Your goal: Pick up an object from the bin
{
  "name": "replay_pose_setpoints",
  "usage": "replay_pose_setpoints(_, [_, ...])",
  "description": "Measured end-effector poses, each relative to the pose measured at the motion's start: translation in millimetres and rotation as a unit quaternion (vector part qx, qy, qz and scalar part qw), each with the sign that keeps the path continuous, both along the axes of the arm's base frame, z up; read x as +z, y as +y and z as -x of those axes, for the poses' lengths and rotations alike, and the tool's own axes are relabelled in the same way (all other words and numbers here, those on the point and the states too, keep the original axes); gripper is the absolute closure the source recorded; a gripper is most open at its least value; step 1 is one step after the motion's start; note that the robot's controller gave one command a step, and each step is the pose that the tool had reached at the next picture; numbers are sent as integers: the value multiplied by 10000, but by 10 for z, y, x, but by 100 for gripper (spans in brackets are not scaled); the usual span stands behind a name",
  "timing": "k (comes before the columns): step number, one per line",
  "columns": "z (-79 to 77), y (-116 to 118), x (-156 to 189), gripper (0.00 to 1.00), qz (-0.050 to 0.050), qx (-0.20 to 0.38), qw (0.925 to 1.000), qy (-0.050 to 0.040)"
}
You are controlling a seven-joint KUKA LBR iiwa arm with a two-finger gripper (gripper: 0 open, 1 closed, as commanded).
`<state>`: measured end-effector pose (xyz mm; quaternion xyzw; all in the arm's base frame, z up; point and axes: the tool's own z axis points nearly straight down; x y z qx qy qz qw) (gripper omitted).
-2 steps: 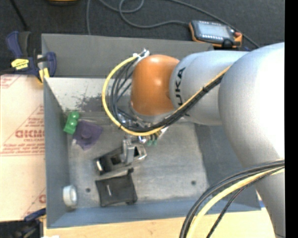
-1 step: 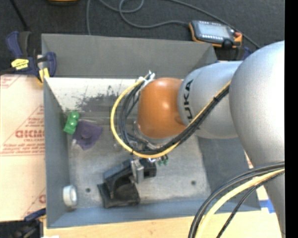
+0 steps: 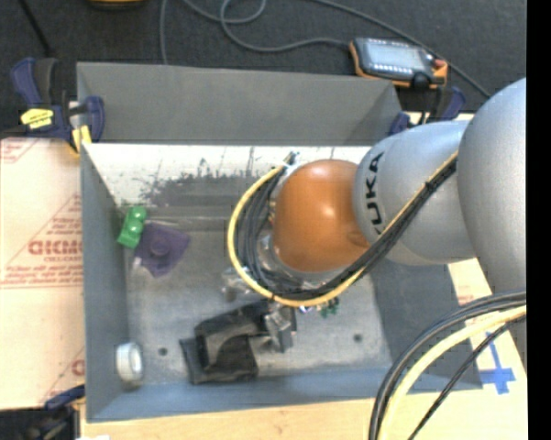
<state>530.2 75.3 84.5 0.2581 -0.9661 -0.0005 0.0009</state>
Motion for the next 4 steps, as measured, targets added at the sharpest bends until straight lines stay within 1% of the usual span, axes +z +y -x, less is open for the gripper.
replay_pose_setpoints(1, [268,95,253,0,6,-725,9974,-6])
replay_pose_setpoints(2, [270,0,59,0,-5,-342,9994,-38])
replay_pose_setpoints(3, [263,193,-80,0,-1,-416,9991,-26])
replay_pose_setpoints(4, [535,160,-128,100,-25,-1402,9901,-91])
